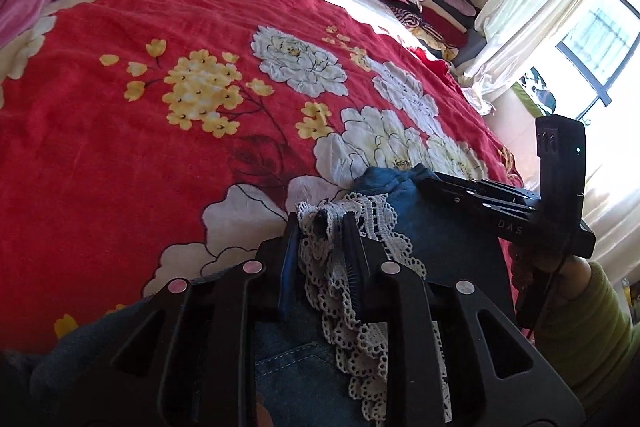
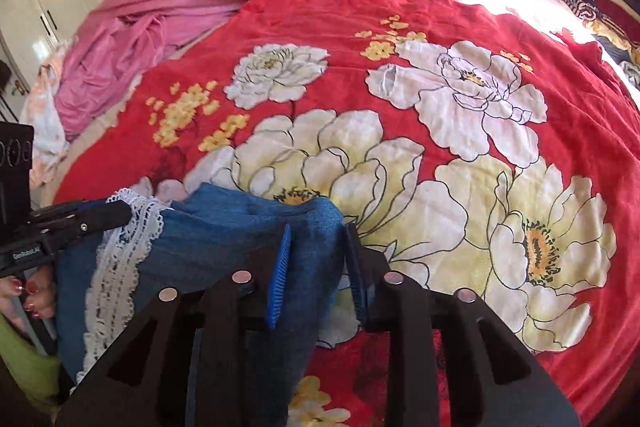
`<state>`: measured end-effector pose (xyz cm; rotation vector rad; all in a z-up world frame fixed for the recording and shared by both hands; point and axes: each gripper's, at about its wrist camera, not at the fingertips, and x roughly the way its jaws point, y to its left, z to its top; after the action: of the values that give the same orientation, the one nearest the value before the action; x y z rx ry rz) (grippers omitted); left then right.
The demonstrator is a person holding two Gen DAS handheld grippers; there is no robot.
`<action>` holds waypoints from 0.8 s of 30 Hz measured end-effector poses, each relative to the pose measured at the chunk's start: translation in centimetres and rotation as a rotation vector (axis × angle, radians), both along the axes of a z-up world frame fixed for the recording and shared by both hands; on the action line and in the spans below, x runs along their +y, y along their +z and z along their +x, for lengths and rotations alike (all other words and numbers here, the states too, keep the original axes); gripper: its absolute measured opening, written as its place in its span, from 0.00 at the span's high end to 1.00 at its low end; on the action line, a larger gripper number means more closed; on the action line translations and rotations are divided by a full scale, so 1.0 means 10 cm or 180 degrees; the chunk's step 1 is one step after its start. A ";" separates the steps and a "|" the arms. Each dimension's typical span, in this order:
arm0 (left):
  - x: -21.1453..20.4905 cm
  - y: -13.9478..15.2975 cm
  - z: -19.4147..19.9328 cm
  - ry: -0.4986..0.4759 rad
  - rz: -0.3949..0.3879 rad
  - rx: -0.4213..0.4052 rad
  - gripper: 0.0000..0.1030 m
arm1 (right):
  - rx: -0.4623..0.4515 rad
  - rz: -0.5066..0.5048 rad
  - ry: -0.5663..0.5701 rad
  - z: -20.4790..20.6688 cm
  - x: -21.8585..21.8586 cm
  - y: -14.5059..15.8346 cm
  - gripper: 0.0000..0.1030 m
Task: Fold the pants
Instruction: 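Fold the lace-trimmed leg over onto the denim with both grippers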
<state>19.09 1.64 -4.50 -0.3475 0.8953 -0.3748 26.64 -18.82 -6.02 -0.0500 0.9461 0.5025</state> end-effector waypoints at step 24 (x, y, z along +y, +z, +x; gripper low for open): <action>0.18 0.57 -1.03 0.0395 0.0132 -0.0233 0.47 | -0.0362 0.0375 -0.0028 -1.17 -0.48 0.43 0.26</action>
<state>8.83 3.40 1.22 -0.3474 0.8046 -0.2526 14.92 -23.63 -1.72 0.0317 0.8039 0.5409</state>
